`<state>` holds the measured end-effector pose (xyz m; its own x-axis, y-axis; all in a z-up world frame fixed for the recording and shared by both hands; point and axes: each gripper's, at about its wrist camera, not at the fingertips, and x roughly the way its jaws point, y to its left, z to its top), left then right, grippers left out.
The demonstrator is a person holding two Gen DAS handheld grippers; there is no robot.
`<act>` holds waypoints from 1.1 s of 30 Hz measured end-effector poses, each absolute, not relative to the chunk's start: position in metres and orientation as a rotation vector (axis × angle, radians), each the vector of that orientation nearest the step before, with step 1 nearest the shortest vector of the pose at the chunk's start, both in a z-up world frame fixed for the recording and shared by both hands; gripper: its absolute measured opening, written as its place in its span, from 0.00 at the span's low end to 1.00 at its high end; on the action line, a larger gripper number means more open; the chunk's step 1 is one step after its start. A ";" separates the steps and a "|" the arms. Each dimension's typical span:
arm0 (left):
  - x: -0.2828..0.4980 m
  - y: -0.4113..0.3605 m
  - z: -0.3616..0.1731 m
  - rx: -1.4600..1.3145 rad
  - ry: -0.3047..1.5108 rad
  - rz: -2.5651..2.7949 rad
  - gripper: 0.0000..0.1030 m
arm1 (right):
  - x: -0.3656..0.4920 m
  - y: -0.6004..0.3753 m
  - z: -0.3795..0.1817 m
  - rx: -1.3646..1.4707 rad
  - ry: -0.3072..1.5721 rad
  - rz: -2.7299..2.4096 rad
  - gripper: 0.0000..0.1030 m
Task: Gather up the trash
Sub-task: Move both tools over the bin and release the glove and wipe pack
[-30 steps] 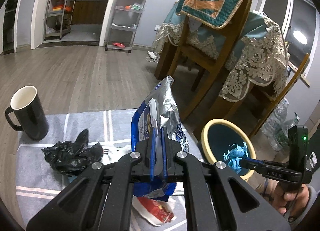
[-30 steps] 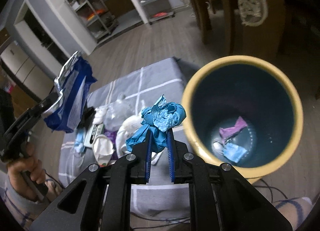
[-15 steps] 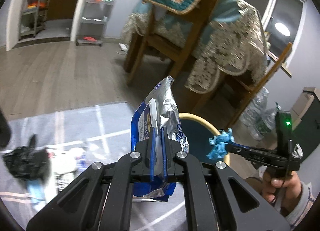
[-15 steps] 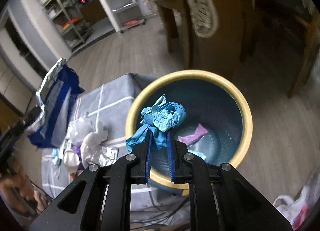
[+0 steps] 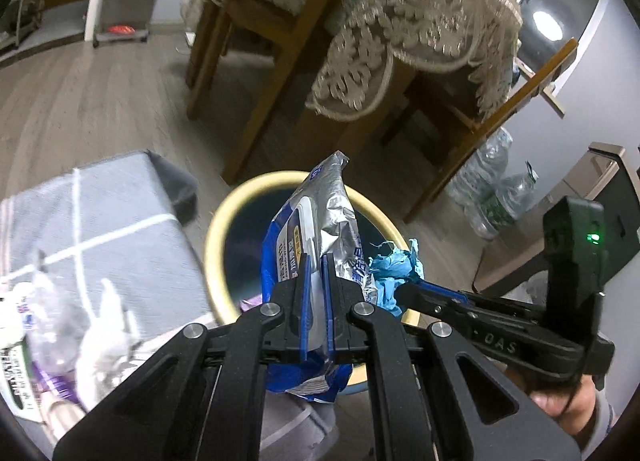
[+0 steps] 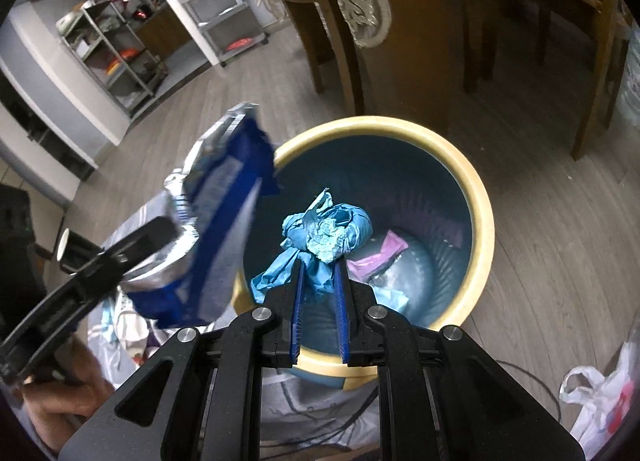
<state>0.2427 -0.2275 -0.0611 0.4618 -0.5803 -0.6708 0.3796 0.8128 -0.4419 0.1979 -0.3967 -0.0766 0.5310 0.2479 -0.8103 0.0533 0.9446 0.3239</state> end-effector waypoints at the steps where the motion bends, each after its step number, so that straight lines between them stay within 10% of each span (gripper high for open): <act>1: 0.245 -0.230 -0.064 -0.246 0.925 -0.600 0.05 | 0.198 -0.396 -0.077 0.328 1.013 0.116 0.15; 13: 0.267 -0.242 -0.093 -0.281 1.008 -0.586 0.08 | 0.214 -0.394 -0.086 0.324 1.068 0.103 0.15; 29: 0.244 -0.194 -0.081 -0.250 0.970 -0.546 0.35 | 0.218 -0.390 -0.090 0.283 1.101 0.057 0.31; 33: 0.236 -0.176 -0.068 -0.220 0.938 -0.515 0.59 | 0.217 -0.390 -0.088 0.275 1.094 0.062 0.40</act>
<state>0.2360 -0.1758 -0.0683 0.4818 -0.5122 -0.7110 0.3251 0.8579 -0.3978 0.2166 -0.3898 -0.0880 0.4610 0.1848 -0.8680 0.0857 0.9642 0.2509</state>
